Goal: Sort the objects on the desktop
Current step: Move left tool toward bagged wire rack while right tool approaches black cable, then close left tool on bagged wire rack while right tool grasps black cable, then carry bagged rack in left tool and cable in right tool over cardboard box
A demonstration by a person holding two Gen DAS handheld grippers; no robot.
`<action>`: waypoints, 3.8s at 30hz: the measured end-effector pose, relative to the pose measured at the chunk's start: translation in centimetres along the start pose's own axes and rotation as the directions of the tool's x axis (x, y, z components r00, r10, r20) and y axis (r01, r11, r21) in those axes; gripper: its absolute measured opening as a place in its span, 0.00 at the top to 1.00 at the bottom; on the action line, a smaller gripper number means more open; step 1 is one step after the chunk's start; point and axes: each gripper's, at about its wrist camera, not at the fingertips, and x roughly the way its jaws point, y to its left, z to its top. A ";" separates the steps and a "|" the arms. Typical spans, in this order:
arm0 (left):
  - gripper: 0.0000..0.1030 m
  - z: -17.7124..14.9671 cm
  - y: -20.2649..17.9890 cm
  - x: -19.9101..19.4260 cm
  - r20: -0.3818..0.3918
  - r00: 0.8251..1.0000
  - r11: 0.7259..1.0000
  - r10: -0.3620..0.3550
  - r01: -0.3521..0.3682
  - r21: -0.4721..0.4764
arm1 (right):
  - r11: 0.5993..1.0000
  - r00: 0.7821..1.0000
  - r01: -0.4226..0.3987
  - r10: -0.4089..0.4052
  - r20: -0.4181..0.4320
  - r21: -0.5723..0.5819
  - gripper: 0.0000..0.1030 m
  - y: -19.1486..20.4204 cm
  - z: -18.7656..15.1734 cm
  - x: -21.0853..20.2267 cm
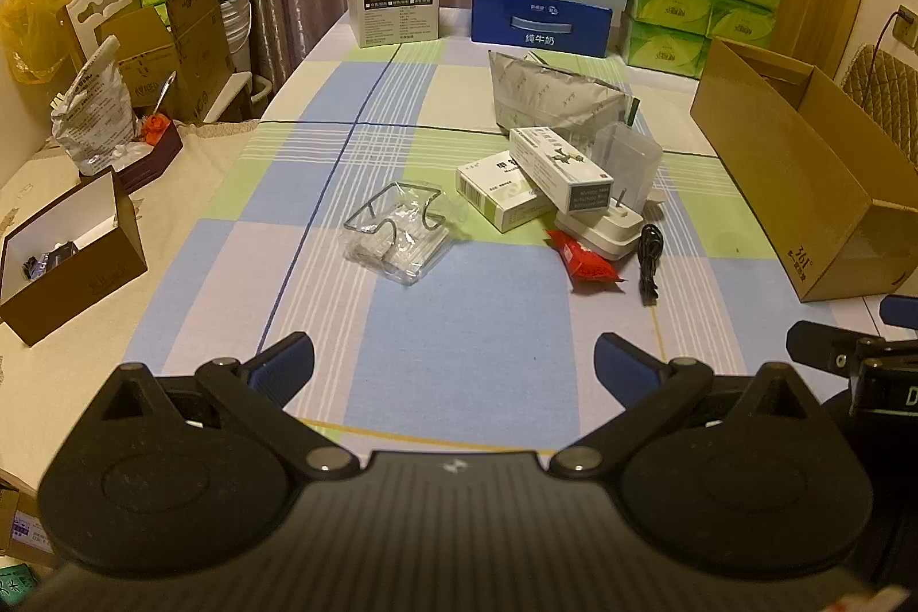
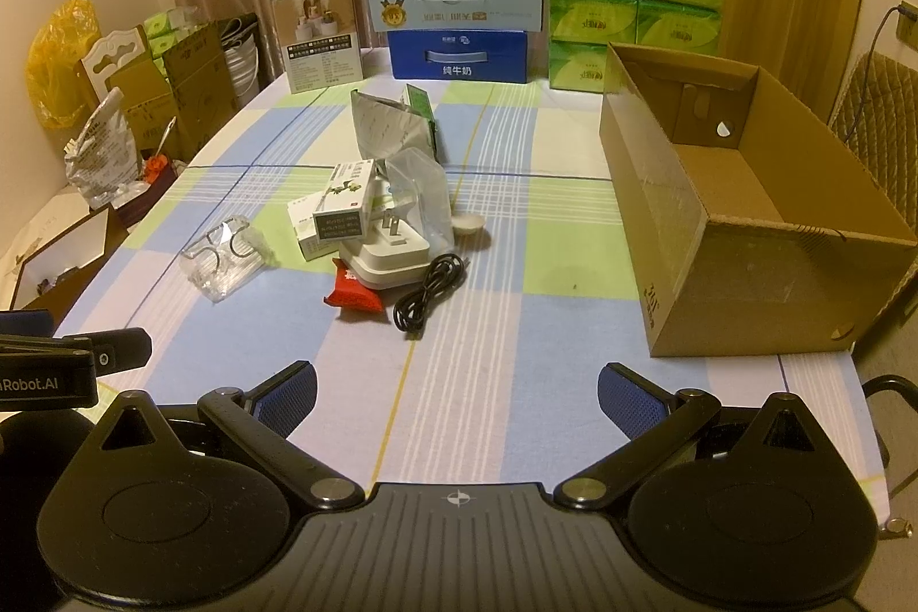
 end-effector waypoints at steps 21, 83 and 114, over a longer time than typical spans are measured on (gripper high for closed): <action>0.01 -0.1 0.0 0.2 -0.004 1.000 1.000 -0.001 0.001 -0.002 | 1.000 1.000 0.003 -0.003 -0.013 -0.005 0.02 0.0 0.0 0.3; 0.15 6.8 6.9 19.3 -0.040 0.984 0.938 -0.176 0.180 0.296 | 0.998 0.997 -0.039 0.041 -0.059 0.040 0.62 0.2 2.3 16.5; 0.54 6.6 5.6 19.6 -0.037 0.978 0.949 -0.205 0.208 0.236 | 0.999 0.999 0.008 -0.009 -0.032 -0.049 0.89 0.6 1.8 16.9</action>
